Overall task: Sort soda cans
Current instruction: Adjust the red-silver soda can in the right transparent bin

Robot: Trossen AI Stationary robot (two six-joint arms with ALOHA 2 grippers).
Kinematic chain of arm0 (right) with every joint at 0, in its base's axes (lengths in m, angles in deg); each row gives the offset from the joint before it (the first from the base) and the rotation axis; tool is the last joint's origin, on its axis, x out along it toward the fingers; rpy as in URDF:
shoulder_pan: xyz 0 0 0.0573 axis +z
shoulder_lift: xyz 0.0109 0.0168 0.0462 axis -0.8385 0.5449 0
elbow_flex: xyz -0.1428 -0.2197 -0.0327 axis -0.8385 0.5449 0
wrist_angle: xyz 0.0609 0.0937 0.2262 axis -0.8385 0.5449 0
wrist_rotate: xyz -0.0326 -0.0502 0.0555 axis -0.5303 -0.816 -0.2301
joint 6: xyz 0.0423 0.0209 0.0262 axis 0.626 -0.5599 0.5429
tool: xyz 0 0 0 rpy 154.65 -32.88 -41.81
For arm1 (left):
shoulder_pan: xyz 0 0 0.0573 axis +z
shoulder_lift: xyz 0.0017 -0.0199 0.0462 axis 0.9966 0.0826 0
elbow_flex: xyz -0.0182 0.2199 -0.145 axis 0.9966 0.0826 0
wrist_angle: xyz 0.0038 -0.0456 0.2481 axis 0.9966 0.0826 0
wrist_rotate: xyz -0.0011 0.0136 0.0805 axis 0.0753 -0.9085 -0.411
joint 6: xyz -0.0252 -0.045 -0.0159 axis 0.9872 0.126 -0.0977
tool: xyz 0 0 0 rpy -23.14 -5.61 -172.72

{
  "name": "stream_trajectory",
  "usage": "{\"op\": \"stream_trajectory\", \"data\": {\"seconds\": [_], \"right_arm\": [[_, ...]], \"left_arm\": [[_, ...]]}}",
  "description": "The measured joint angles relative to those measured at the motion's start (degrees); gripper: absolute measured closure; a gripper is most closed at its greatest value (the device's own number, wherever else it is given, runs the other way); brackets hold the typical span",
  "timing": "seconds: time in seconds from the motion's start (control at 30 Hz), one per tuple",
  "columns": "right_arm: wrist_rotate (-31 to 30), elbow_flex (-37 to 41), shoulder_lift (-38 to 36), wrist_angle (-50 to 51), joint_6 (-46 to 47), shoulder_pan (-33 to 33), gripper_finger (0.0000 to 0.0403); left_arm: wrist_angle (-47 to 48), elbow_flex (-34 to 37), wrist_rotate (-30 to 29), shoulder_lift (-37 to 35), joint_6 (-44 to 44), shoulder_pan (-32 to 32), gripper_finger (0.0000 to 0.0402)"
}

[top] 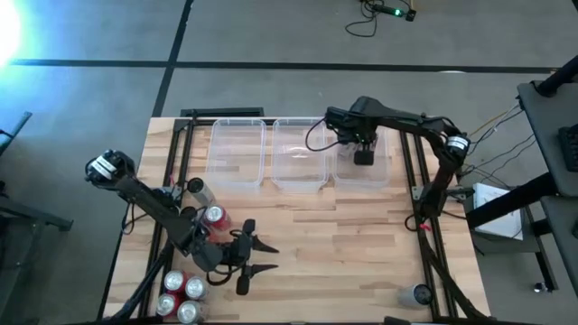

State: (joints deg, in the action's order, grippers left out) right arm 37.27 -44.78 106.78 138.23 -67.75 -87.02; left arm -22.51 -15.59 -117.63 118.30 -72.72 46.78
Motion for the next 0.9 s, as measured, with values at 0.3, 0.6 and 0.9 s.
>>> {"op": "stream_trajectory", "data": {"seconds": [0.3, 0.6, 0.9], "right_arm": [[-2.58, -0.59, -5.64, -0.65, 2.77, 0.23, 0.004], [0.54, -0.34, -7.66, -2.61, 6.66, -0.91, 0.004], [2.29, 1.84, -5.89, -5.75, 9.05, -4.73, 0.004]], "left_arm": [[6.6, 0.0, -0.2, -6.13, -0.25, -0.01, 0.0242], [7.25, 0.0, -0.3, -6.41, -0.26, -0.02, 0.0242], [8.32, 0.0, -0.24, -5.76, 1.58, -0.26, 0.0242]]}}
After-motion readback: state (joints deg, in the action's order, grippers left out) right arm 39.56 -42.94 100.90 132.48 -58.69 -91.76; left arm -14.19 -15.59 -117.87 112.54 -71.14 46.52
